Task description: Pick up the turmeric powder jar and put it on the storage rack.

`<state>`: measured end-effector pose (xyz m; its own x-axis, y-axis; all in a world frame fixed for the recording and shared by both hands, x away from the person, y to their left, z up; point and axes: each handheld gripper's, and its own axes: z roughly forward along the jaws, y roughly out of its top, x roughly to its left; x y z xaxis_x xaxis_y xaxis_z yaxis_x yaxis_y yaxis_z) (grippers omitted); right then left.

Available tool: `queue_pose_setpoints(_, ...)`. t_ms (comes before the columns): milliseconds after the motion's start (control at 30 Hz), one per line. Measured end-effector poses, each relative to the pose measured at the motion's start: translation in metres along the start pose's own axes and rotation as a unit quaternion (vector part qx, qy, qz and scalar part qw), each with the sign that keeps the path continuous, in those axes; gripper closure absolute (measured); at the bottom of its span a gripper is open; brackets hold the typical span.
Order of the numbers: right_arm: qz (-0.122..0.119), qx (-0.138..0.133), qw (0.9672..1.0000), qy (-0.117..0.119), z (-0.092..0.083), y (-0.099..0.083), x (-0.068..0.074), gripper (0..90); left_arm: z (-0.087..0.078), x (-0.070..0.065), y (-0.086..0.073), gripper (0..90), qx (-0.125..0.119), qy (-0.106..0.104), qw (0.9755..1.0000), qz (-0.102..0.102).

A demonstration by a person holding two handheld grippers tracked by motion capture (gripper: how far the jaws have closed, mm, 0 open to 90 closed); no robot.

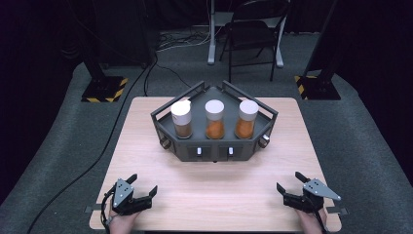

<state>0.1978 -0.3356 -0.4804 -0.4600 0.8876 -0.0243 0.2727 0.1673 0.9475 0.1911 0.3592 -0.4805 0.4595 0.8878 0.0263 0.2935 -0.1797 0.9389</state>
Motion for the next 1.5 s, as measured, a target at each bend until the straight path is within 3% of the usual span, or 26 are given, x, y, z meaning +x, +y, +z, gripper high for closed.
queue_pose_setpoints(600,0.019,-0.004,0.9998,0.004,-0.0007,-0.0015,-0.0048,11.4,0.0007,-0.0002,0.0014,10.3,0.004,0.002,1.0,-0.002)
queue_pose_setpoints(1500,0.013,-0.006,0.9999,-0.002,-0.0013,-0.0022,-0.0012,11.7,0.0001,-0.0009,0.0003,10.2,0.001,0.001,1.0,0.002)
